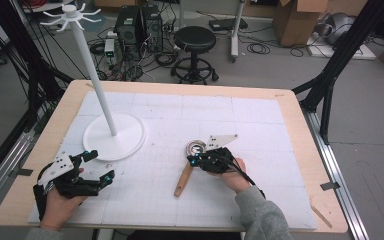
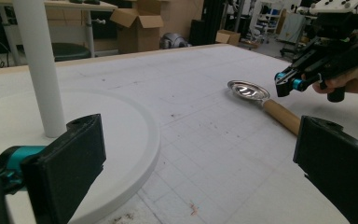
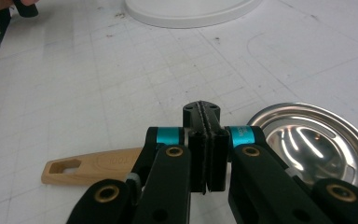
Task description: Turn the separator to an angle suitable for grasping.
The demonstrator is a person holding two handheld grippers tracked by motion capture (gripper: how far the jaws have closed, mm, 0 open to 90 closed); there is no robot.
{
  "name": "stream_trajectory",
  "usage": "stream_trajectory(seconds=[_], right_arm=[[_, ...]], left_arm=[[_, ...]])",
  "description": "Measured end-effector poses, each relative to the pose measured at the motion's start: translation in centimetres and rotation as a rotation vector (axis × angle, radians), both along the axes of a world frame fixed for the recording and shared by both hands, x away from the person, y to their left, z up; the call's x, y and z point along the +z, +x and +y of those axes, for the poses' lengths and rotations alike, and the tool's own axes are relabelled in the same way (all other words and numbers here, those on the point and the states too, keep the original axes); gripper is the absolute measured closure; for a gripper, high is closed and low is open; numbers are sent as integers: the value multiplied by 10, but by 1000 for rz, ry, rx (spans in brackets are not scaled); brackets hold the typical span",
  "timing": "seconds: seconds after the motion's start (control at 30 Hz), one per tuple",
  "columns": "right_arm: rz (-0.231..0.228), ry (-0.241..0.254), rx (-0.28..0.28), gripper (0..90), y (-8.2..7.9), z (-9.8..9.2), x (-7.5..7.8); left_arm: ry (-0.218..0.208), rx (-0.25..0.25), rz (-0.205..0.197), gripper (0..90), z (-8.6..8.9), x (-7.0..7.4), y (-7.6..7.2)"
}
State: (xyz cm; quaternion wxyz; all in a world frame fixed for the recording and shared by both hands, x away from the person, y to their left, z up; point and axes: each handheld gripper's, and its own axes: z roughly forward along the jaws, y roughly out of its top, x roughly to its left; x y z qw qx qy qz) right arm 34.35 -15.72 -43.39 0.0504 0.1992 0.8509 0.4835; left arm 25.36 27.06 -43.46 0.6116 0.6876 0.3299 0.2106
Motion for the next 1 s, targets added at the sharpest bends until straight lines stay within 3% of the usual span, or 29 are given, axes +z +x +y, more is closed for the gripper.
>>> stream_trajectory(seconds=[0.47,0.6,1.0], right_arm=[[9,-32,29,900,9,16,-1],[37,-37,13,900,13,18,-3],[54,-81,12,900,17,24,-5]], left_arm=[[1,2,6,26,2,-1,-1],[0,-1,9,27,1,-2,-1],[4,-1,17,26,3,-2,-3]])
